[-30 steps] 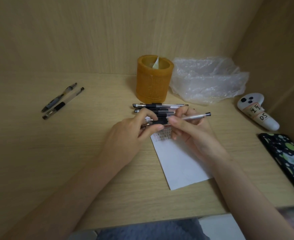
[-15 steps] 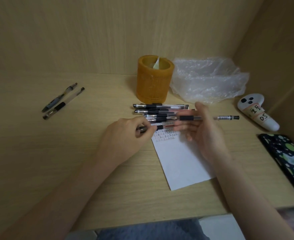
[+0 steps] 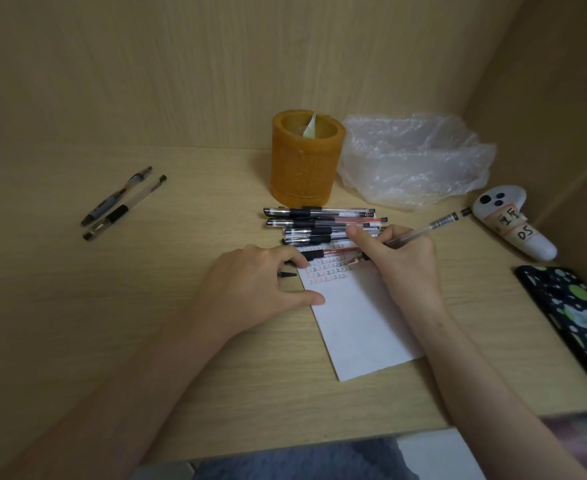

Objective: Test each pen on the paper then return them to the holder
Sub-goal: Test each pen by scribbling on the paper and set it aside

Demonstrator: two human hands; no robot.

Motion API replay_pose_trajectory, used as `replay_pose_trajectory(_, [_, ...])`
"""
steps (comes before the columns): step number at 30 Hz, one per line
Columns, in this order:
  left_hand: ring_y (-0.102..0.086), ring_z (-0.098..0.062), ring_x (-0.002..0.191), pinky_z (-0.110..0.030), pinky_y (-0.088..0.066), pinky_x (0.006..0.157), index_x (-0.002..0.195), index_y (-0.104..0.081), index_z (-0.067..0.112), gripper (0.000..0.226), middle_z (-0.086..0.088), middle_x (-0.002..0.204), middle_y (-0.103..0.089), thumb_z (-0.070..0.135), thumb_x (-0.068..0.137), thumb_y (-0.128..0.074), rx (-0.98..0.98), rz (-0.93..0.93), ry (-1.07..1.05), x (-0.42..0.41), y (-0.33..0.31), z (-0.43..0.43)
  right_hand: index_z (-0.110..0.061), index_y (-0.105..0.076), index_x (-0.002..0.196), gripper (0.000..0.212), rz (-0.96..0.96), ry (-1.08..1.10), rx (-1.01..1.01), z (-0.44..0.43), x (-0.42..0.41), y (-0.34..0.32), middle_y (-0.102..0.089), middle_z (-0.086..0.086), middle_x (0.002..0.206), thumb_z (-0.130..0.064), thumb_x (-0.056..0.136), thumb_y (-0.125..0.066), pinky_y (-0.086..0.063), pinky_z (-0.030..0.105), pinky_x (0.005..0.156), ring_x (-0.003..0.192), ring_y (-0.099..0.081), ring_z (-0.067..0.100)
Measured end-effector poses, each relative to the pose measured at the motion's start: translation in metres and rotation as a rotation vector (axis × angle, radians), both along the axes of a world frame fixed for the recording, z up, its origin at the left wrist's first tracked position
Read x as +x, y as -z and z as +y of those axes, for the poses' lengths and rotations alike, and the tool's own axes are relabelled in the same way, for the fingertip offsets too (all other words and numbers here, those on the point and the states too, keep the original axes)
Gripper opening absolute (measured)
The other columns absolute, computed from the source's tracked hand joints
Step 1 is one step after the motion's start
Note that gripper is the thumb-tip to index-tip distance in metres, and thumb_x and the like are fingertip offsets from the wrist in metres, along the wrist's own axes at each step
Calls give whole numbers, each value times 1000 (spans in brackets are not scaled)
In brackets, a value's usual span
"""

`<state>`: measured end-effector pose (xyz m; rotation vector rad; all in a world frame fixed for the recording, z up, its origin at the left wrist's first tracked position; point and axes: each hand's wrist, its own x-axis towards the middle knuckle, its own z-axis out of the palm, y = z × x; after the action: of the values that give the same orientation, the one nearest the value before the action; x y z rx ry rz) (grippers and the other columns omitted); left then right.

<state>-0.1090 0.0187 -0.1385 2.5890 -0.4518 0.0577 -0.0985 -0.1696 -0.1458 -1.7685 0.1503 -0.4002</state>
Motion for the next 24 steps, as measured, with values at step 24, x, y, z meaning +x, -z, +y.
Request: replay_pose_trajectory(24, [-61, -7, 87, -36, -51, 77, 107, -56, 40, 54, 10, 69, -62, 69, 62, -64, 2, 103, -6, 2, 3, 1, -11, -51, 50, 31, 43, 43, -135, -2, 3, 10, -45, -7, 42, -6, 78, -65, -27, 17, 40, 44, -36, 8])
